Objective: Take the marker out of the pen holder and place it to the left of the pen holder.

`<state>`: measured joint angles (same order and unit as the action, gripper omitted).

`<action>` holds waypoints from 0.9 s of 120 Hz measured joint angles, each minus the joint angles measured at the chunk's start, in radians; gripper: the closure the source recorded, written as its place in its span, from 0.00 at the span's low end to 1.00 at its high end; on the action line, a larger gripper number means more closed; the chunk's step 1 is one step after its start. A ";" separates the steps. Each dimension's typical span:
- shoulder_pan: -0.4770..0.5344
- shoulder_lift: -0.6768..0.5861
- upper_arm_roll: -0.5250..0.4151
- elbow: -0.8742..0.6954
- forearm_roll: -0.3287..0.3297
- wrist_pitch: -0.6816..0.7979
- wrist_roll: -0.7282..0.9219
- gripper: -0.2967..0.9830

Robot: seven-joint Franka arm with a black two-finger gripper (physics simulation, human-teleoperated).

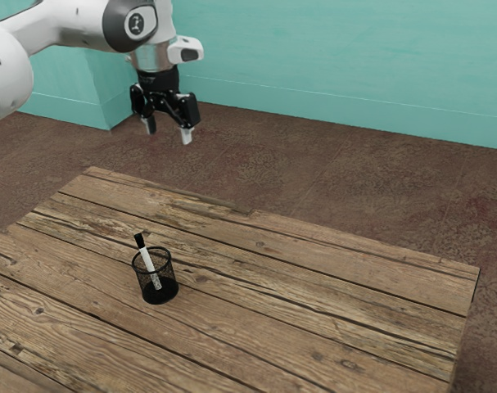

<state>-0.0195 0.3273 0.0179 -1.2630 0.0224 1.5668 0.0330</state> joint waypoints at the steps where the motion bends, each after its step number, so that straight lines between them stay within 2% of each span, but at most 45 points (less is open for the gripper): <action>1: 0.000 0.002 0.000 0.002 0.000 0.000 0.001 0.23; 26: 0.000 0.031 0.001 0.005 0.007 0.010 0.030 0.23; 48: 0.006 0.130 0.006 0.002 0.020 0.079 0.047 0.23; 64: -0.004 0.227 0.108 -0.004 0.012 0.158 0.056 0.23; 68: -0.009 0.227 0.133 -0.038 -0.005 0.175 0.058 0.23; 77: -0.015 0.116 0.169 -0.269 -0.040 0.244 0.062 0.23; 85: -0.012 0.063 0.183 -0.396 -0.058 0.297 0.064 0.23; 108: -0.027 0.004 0.189 -0.535 -0.097 0.404 0.057 0.23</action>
<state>-0.0470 0.3314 0.2069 -1.7977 -0.0742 1.9705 0.0903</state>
